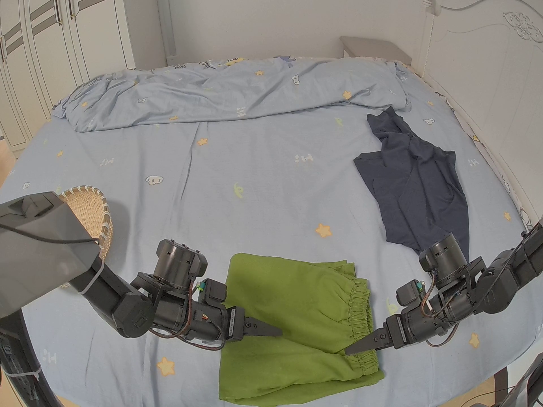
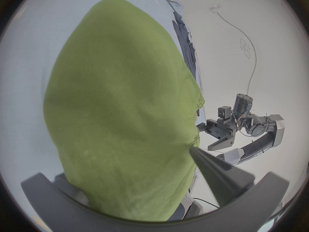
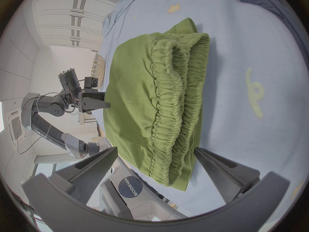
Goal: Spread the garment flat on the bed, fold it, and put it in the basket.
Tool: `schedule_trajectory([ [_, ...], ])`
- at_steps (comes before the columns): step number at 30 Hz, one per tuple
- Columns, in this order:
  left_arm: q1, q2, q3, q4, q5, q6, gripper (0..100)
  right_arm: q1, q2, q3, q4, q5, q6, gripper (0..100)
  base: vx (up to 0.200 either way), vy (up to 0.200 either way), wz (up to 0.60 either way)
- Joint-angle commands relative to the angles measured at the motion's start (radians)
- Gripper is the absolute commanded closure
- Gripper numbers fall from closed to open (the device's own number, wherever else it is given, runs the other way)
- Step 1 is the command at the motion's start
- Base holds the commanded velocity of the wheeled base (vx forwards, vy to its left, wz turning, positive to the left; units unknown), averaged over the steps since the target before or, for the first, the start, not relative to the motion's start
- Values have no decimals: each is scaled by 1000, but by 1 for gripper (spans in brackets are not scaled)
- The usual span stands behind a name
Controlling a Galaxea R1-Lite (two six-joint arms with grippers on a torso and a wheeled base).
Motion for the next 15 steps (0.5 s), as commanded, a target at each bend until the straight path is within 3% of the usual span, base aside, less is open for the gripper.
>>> schedule_trajectory([
  [1,-7,20,-7,0,0,-1,100,0,-4,-2,-1,1,0,0,0,0,0],
  [9,-3,-65,13,0,-4,-10,100,-36,-15,-25,-1,1,22,0,0,0,0],
  [15,65,-216,30,1,1,-36,100,-118,-24,-129,10,2,95,0,0,0,0],
])
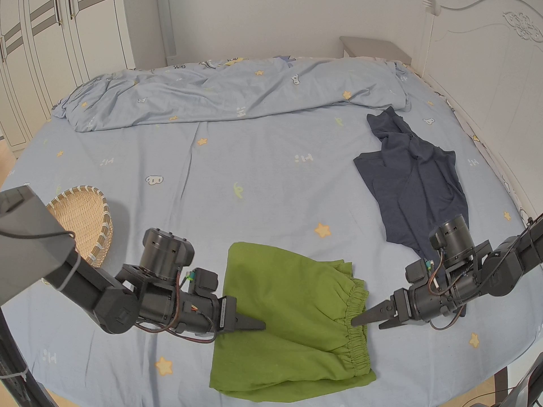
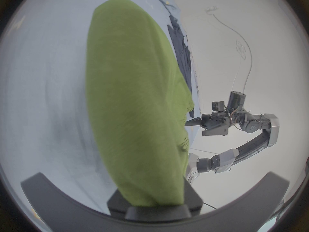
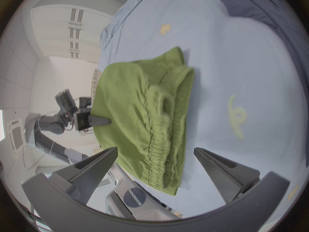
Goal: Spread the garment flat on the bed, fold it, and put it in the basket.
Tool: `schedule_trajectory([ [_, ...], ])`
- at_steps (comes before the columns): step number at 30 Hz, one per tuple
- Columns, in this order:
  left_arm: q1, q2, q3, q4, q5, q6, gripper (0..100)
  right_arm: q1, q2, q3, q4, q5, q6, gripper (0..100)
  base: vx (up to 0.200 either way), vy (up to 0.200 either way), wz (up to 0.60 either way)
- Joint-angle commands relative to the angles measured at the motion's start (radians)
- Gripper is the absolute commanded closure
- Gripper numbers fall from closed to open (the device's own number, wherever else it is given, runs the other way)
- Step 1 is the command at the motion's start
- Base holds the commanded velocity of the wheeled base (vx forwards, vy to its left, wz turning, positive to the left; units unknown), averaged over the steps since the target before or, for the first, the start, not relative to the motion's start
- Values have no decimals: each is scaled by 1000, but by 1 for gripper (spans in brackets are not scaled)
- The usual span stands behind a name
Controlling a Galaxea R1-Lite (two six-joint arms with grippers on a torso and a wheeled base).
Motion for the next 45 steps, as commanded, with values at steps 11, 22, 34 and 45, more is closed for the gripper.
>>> schedule_trajectory([
  [11,99,-276,5,14,4,-20,100,-57,-77,-89,17,2,58,0,0,0,0],
  [22,121,-276,14,33,4,-18,100,-89,-116,-84,60,2,54,0,0,91,0],
  [34,142,-345,14,126,6,14,100,-86,-119,-84,72,0,52,0,0,200,0],
  [45,113,-342,28,129,7,17,100,-82,-116,-78,72,0,50,0,0,200,0],
])
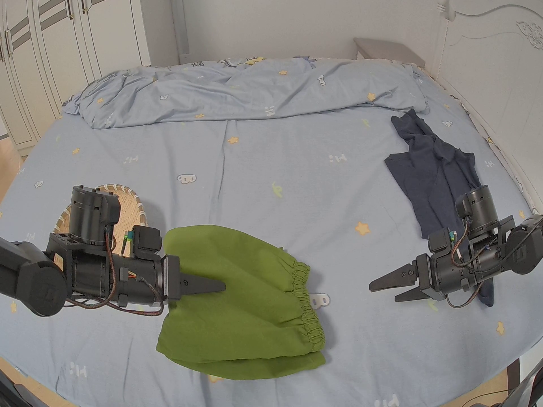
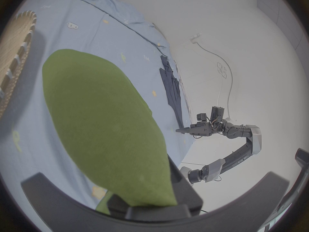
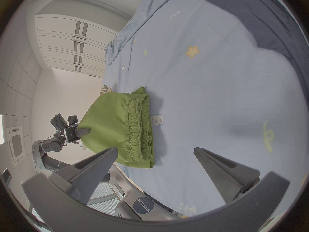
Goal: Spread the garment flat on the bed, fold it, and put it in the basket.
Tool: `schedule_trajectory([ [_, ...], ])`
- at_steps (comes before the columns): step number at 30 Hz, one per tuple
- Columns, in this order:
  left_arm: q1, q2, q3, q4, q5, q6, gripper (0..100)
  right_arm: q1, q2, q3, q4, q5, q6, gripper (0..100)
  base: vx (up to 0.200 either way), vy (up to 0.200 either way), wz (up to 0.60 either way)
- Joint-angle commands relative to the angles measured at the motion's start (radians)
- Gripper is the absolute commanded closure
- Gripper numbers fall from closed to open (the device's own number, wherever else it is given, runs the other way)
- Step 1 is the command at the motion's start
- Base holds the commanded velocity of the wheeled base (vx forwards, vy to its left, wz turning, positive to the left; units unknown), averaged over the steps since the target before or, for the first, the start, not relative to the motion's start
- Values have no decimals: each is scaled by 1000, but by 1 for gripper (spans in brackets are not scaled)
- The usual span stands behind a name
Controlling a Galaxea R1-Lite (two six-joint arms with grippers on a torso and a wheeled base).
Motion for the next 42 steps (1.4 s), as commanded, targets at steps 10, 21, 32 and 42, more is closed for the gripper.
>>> schedule_trajectory([
  [10,-19,-9,2,-5,18,69,100,1,-4,9,-2,0,-5,0,0,100,0],
  [21,46,-29,-204,208,89,465,100,0,-15,9,-2,-6,-9,0,0,0,0],
  [32,142,-123,-356,305,192,583,100,1,-13,11,-2,-8,-9,0,0,0,0],
  [42,283,-115,-436,274,182,575,100,6,-12,11,-2,-8,-9,0,0,0,0],
])
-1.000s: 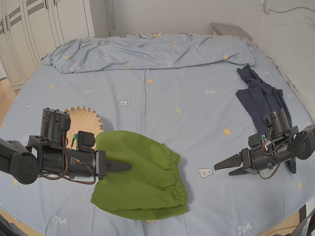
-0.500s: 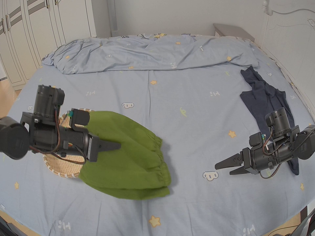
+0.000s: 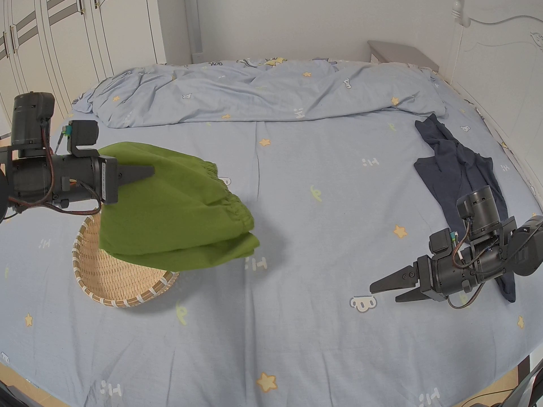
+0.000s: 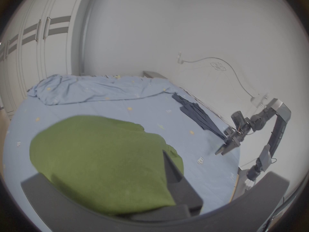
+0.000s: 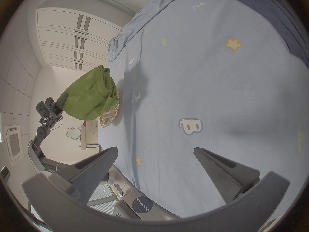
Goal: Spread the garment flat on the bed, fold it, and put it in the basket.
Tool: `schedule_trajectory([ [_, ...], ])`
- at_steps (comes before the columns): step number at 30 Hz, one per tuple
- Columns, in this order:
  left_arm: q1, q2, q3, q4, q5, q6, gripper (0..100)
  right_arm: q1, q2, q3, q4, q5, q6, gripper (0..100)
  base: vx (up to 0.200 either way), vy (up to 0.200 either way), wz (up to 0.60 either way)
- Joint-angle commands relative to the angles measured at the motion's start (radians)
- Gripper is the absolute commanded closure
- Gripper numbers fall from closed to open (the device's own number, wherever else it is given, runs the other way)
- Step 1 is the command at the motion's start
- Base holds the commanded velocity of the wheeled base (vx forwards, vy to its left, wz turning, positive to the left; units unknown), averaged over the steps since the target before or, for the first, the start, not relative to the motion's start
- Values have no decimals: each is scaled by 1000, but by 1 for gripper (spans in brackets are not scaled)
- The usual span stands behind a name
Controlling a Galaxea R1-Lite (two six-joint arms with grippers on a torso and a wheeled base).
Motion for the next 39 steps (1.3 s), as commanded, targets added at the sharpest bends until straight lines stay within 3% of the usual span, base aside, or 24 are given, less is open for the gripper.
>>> schedule_trajectory([
  [1,79,-4,-25,-10,-5,-5,100,1,2,0,-2,1,0,0,0,0,0],
  [12,171,94,32,-10,-3,-11,100,5,4,7,-2,1,-2,0,0,0,0],
  [19,365,130,135,-10,-17,-20,100,24,2,12,0,1,-8,0,0,0,0],
  [24,453,142,183,-10,-32,-20,100,47,2,21,-3,-1,-8,0,0,0,0],
  [29,474,209,196,-10,-22,-13,100,58,2,23,-3,-1,-6,0,0,0,0],
  [39,441,452,109,-13,135,-13,100,58,4,24,-3,-3,-6,0,0,0,0],
])
